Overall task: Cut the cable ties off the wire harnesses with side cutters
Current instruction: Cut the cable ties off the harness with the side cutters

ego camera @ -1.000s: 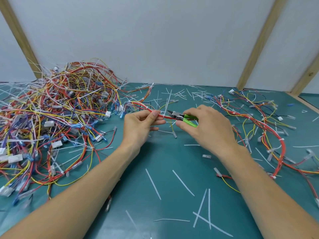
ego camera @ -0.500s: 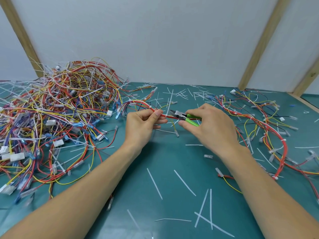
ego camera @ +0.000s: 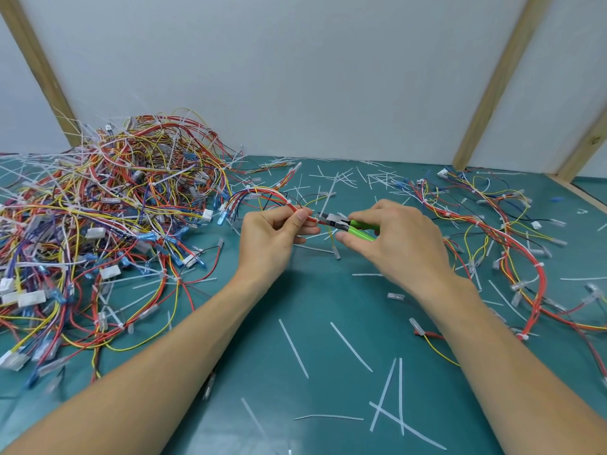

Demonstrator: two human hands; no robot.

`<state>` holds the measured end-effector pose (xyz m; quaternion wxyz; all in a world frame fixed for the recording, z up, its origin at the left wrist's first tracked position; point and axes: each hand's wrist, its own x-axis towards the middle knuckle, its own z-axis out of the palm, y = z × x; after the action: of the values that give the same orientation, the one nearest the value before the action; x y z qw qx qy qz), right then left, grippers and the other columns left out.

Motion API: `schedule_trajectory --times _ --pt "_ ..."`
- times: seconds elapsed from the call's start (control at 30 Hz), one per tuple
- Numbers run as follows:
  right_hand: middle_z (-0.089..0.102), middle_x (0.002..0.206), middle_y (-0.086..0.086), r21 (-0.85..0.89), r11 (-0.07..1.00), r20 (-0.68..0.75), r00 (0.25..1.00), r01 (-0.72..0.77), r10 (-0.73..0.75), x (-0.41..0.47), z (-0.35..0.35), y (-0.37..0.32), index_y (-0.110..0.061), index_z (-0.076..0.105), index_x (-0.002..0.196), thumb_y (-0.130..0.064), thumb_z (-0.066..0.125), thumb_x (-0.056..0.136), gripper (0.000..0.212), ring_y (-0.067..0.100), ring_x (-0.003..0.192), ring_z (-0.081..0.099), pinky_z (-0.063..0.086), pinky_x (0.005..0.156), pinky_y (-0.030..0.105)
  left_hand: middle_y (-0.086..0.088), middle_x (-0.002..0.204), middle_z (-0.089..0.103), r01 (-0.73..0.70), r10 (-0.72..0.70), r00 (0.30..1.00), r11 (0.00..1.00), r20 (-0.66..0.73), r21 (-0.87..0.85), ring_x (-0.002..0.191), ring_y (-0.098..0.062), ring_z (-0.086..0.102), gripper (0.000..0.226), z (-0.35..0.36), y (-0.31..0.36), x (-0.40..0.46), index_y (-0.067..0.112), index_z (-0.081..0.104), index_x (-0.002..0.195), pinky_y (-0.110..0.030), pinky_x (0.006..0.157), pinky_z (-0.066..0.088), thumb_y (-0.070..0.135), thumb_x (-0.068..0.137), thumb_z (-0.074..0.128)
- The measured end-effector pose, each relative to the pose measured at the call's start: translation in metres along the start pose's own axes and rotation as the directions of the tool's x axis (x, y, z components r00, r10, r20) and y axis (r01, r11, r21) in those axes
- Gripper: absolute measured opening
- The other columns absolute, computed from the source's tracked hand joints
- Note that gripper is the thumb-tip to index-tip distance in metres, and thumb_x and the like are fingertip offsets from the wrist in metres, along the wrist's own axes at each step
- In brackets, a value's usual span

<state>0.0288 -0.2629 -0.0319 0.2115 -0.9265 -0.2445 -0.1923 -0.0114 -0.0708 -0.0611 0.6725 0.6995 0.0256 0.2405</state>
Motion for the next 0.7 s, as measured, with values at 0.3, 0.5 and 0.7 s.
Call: schedule_trajectory --times 0.3,0.5,0.7 --pt "0.062 0.088 -0.008 0.012 1.000 0.045 0.999 0.007 -0.008 0.0010 0.0011 0.0010 -0.046 0.076 0.103 -0.065 0.068 0.085 0.027 0.022 0.086 0.059 0.034 0.062 0.033 0.002 0.072 0.076 -0.001 0.001 1.000 1.000 -0.007 0.029 0.074 -0.016 0.076 0.023 0.0005 -0.0008 -0.0005 0.014 0.074 0.079 -0.021 0.063 0.057 0.011 0.099 0.062" --pt "0.066 0.075 -0.004 0.012 1.000 0.047 0.999 -0.011 0.010 0.0005 0.0011 -0.0002 -0.044 0.078 0.097 -0.059 0.072 0.082 0.022 0.026 0.079 0.059 0.038 0.056 0.029 0.000 0.072 0.076 -0.001 0.002 1.000 0.999 -0.021 0.050 0.073 -0.017 0.076 0.022 0.0006 -0.0022 -0.0004 0.010 0.074 0.079 -0.023 0.063 0.058 0.012 0.098 0.064" --pt "0.058 0.054 0.000 -0.026 0.999 0.044 0.998 -0.032 0.033 0.0000 -0.0004 -0.0048 -0.048 0.078 0.092 -0.063 0.068 0.083 0.020 0.015 0.057 0.049 0.025 0.048 0.026 0.000 0.072 0.075 -0.009 0.011 1.000 0.999 -0.022 0.054 0.072 -0.017 0.076 0.022 0.0005 -0.0016 -0.0005 0.009 0.073 0.079 -0.024 0.064 0.059 0.012 0.098 0.063"
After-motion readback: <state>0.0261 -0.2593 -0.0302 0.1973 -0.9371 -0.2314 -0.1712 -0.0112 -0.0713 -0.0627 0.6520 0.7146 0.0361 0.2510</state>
